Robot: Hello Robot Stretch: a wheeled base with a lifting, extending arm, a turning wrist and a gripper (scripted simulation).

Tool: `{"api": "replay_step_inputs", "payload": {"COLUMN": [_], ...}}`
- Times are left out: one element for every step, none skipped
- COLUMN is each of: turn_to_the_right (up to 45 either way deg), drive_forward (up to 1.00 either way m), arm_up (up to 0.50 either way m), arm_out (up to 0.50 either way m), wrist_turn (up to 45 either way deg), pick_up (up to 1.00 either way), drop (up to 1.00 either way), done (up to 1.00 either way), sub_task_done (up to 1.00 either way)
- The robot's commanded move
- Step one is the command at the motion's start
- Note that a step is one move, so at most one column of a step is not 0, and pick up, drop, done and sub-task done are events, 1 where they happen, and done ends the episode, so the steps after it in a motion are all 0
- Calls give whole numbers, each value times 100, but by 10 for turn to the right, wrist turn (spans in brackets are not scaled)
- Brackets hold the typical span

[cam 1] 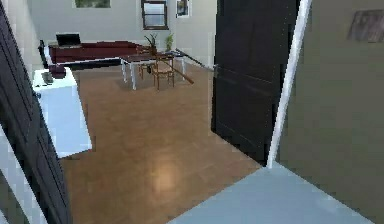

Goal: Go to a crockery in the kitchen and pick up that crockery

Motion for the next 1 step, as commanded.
{"api": "replay_step_inputs", "payload": {"turn_to_the_right": [0], "drive_forward": [100], "arm_up": [0], "arm_out": [0], "wrist_turn": [0], "pick_up": [0], "drop": [0], "done": [0], "sub_task_done": [0]}}
